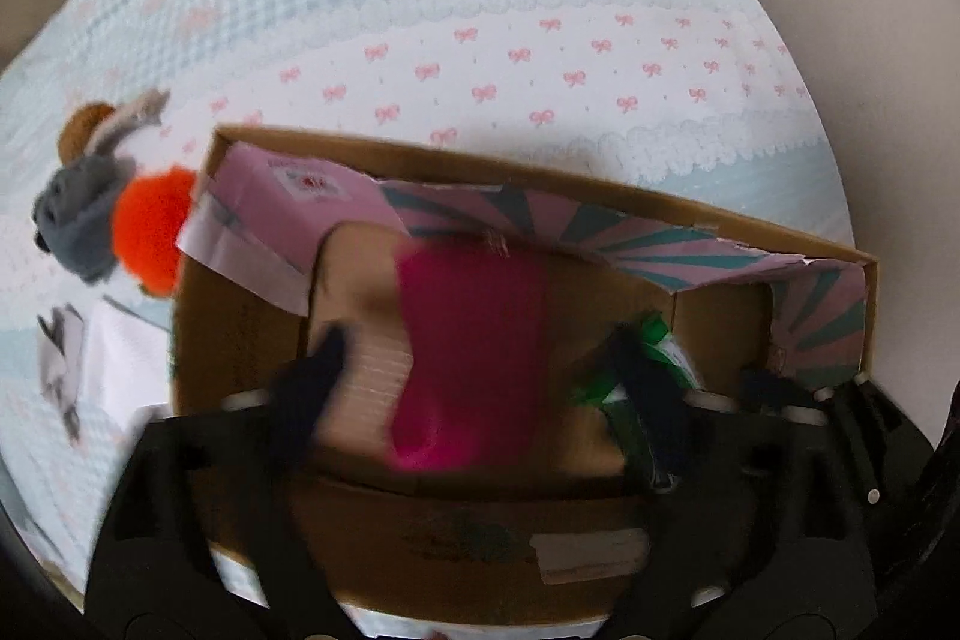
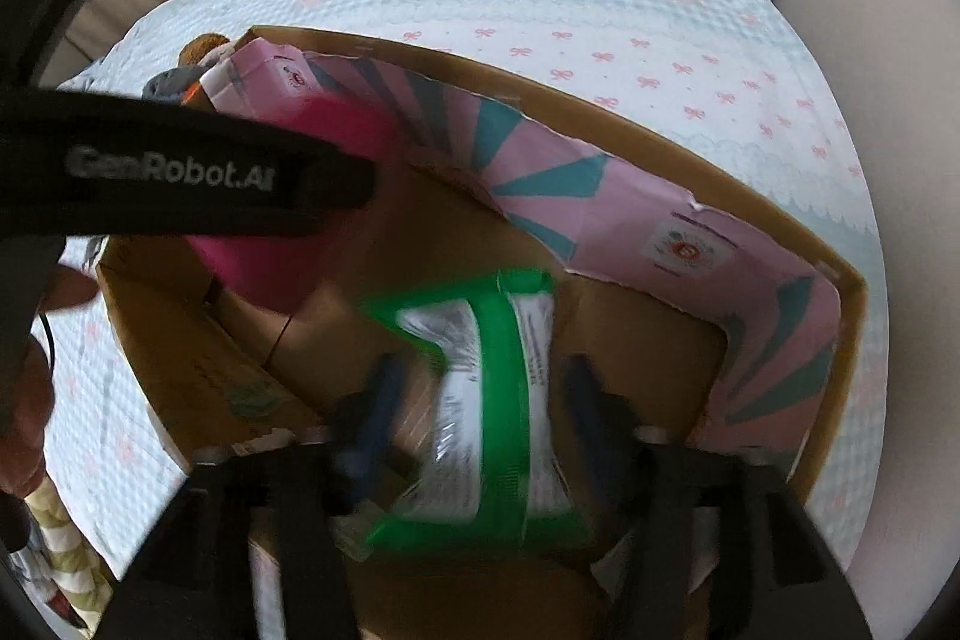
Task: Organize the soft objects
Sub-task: 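Carry the pouch and wipe pack into the box and open both tools, then lift both tools away from the box toward the cloths, then grasp the grey cloth with the left tool while the right tool grasps the white wipe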
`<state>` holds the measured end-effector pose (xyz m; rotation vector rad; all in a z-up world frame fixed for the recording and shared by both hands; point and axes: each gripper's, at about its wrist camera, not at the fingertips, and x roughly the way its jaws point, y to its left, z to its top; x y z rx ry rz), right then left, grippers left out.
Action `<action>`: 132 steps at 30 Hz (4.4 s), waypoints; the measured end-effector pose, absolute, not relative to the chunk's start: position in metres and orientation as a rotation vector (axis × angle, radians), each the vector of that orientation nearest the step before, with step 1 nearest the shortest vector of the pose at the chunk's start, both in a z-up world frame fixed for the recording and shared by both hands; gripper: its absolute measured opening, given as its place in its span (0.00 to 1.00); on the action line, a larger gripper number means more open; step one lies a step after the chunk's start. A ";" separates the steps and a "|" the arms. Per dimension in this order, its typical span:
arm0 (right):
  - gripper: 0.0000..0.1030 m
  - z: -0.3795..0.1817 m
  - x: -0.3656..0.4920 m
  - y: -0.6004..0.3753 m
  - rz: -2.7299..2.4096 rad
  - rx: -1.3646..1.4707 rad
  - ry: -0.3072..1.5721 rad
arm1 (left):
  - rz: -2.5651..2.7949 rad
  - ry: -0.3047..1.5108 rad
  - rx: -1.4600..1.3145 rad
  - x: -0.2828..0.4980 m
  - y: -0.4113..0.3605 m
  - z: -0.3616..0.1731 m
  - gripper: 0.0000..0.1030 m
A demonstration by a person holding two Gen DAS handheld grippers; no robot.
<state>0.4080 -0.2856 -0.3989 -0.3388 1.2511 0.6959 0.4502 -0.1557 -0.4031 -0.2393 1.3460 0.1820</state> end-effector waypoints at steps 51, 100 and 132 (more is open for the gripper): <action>0.99 -0.112 0.170 -0.284 0.263 -0.012 0.749 | 0.040 0.790 -0.145 0.150 -0.046 -0.108 1.00; 0.99 -0.412 0.206 0.021 0.407 -0.102 0.856 | 0.162 0.896 -0.045 0.168 0.200 -0.467 1.00; 0.33 -0.468 0.239 0.065 0.457 -0.157 0.881 | 0.049 0.884 0.021 0.199 0.184 -0.502 0.19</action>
